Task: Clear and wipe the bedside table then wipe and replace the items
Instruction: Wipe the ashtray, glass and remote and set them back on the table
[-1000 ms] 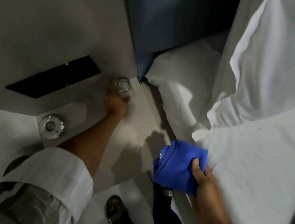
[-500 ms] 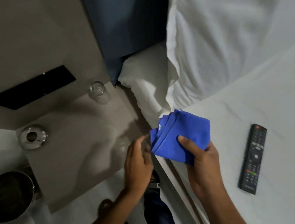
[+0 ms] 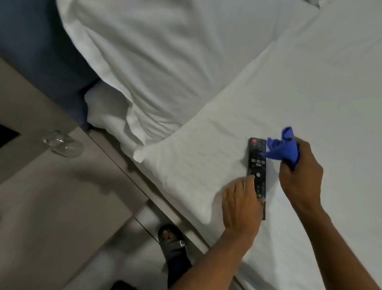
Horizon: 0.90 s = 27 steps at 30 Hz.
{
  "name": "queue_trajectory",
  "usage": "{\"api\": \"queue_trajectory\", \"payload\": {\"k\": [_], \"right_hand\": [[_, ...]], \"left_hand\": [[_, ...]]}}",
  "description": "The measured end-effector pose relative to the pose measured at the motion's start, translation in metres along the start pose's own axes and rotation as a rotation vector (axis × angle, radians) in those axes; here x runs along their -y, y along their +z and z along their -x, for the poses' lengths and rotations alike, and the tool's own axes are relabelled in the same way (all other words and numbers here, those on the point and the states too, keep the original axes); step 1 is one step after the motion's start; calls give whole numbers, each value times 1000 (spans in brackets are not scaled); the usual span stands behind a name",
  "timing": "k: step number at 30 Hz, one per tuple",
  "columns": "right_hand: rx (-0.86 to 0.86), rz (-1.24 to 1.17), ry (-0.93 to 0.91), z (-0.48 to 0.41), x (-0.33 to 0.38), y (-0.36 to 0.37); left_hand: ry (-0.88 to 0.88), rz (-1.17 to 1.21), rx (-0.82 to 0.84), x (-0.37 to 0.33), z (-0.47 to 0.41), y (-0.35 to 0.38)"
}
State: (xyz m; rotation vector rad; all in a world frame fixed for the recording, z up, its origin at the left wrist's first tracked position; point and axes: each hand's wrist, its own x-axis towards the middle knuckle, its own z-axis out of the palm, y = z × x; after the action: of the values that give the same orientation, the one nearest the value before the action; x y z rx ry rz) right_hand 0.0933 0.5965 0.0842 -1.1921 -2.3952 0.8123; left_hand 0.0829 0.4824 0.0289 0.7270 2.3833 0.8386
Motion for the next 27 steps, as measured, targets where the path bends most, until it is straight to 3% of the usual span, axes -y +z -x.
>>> {"api": "queue_trajectory", "payload": {"k": [3, 5, 8, 12, 15, 17, 21, 27], "right_hand": [[10, 17, -43, -14, -14, -1], [18, 26, -52, -10, -21, -1], [60, 28, -34, -3, -28, -4], [81, 18, -64, 13, -8, 7], [206, 37, -79, 40, 23, 36], [376, -34, -105, 69, 57, 62], [669, -100, -327, 127, 128, 111], [886, -193, -527, 198, 202, 143]], "left_hand": [[-30, -250, 52, -18, -11, 17], [-77, -214, 64, -23, -16, 24], [-244, 159, 118, -20, -21, 15], [-252, 538, 184, 22, 4, -18], [-347, 914, 151, 64, 39, -47], [-424, 1087, 39, 90, 60, -68], [-594, 1228, -334, 140, 89, -117], [-589, 1499, -615, 194, 135, -190]]}}
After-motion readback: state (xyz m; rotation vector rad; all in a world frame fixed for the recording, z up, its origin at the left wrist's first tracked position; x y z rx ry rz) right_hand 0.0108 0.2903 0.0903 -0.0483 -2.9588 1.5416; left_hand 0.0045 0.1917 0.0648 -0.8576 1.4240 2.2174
